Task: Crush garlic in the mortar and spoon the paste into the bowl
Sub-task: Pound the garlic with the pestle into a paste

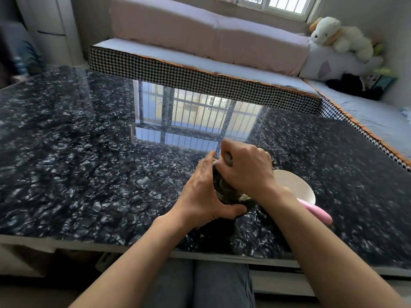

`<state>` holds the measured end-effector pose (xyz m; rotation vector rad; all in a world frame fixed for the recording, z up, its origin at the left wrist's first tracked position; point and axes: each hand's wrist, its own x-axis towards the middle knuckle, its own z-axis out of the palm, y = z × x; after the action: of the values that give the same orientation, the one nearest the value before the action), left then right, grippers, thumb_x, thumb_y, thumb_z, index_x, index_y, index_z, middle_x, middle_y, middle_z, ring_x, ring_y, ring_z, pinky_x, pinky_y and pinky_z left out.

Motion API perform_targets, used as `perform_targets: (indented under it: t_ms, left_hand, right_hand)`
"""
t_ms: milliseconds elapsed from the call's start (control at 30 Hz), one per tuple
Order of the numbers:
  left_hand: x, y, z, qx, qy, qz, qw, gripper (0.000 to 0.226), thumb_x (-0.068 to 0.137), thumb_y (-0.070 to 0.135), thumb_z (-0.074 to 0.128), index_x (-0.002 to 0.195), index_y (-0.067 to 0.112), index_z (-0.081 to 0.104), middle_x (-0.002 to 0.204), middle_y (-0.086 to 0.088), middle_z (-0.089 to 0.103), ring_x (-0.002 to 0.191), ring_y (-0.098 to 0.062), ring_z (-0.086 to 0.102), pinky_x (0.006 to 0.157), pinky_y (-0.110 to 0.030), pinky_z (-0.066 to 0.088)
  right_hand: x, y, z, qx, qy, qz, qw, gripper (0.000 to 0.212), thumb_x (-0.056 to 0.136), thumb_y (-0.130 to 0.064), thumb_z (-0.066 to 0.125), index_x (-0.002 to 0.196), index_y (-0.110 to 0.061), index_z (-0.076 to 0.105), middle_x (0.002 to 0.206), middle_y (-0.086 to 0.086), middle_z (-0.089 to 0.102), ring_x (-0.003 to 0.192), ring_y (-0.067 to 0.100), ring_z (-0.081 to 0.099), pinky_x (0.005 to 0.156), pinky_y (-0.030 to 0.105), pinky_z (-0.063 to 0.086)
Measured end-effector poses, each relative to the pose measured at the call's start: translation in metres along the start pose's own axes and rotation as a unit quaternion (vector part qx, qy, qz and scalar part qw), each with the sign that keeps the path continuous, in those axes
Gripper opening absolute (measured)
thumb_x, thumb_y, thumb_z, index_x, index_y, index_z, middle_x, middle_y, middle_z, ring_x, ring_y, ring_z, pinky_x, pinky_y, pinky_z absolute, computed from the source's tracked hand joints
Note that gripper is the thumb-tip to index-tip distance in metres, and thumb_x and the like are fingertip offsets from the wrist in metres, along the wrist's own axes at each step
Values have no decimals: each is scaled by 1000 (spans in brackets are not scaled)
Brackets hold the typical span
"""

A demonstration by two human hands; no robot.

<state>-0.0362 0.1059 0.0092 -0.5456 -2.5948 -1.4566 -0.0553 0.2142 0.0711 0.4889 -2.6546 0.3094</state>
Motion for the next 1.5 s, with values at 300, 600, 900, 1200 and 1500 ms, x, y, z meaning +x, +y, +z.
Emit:
perform_targets:
  t_ms: [300,600,900,1200,1500]
  left_hand:
    - [1,1,0,-5,-4,3,1000,127,52,45,83,147,12,5,151,1,20,137,-7,17,105,-14,13]
    - [0,-1,0,-6,2,2,1000,126,52,42,84,146,13,5,147,0,26,126,0,24,99,-11,17]
    - [0,0,0,-7,3,-3,1000,128,50,47,84,146,14,7,146,0,27,128,-1,24,102,-12,17]
    - [-1,-1,1,-3,4,-4,1000,127,51,44,84,146,13,5,146,-1,28,126,-2,26,99,-10,17]
    - [0,0,0,-10,1,3,1000,126,53,41,84,146,12,4,146,-2,27,119,4,21,98,-9,16]
  right_hand:
    - [-3,-3,4,12,38,6,999,17,79,-21,57,70,-16,44,63,-5,46,53,24,45,51,27,25]
    - [-3,4,-6,60,139,22,988,14,75,-21,55,66,-17,45,57,-6,42,47,19,38,48,24,26]
    - [-1,5,-12,96,144,-5,985,11,74,-21,55,68,-14,50,55,-7,43,47,19,42,48,24,32]
    - [8,19,-16,46,158,-13,986,12,76,-15,57,67,-14,49,55,-4,42,45,17,36,48,14,19]
    - [3,13,-13,57,112,4,992,15,78,-18,58,68,-18,46,53,-7,40,46,15,39,48,21,24]
